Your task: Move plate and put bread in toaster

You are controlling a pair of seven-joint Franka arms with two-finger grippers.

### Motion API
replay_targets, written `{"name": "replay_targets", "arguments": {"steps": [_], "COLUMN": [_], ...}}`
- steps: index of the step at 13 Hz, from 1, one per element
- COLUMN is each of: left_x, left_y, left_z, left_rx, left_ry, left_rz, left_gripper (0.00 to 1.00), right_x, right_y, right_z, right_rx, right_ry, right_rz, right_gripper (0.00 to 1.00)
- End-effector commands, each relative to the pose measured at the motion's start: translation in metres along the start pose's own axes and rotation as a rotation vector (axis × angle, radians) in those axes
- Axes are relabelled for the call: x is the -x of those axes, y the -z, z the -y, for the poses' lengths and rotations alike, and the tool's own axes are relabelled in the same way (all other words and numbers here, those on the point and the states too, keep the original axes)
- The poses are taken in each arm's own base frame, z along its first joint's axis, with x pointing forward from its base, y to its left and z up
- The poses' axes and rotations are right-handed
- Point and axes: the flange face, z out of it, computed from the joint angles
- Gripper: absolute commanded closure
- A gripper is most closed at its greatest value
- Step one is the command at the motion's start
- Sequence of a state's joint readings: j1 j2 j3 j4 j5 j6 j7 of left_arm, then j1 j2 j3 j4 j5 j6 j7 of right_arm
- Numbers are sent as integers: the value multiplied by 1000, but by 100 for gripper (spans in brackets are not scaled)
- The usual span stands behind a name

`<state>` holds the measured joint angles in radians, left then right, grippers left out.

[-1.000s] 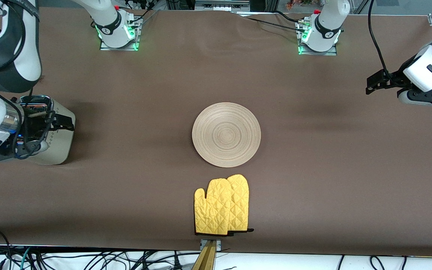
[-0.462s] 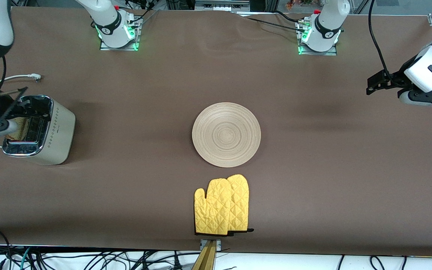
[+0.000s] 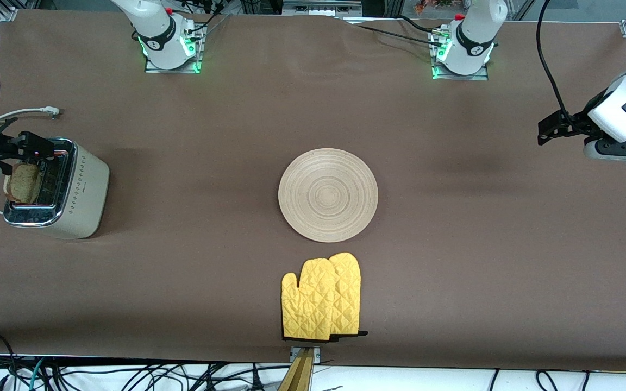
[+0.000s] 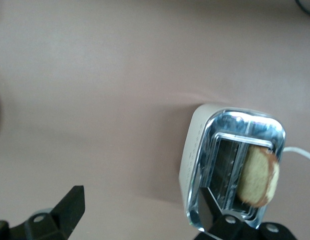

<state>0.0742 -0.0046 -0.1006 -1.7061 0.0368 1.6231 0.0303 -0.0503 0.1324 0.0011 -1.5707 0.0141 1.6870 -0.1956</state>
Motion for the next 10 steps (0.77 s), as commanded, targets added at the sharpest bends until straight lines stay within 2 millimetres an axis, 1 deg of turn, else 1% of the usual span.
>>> {"name": "replay_targets", "arguments": {"steps": [1, 2, 3, 5, 6, 7, 8, 10], "left_x": [-2, -2, -3, -2, -3, -3, -3, -4], "left_y": [7, 8, 7, 7, 6, 7, 9, 8], "left_z": [-1, -1, 0, 4, -1, -2, -4, 1], "left_rx": [-27, -27, -26, -17, -38, -37, -26, -21], "left_ry": [-14, -14, -13, -8, -18, -21, -22, -16], "left_rz": [-3, -4, -4, -3, 0, -3, -6, -12], "left_gripper": [0, 0, 0, 0, 0, 0, 0, 0], "right_x": [20, 20, 21, 18, 16, 11, 7, 6], "right_y": [4, 4, 4, 4, 7, 12, 11, 9], "right_z": [15, 27, 28, 27, 23, 27, 27, 26], "right_rx": [13, 13, 13, 10, 6, 11, 9, 8], "right_ry": [-65, -66, -90, -92, -96, -92, -87, -85], "right_rz": [3, 11, 23, 27, 31, 30, 31, 33], "right_gripper": [0, 0, 0, 0, 0, 0, 0, 0]}}
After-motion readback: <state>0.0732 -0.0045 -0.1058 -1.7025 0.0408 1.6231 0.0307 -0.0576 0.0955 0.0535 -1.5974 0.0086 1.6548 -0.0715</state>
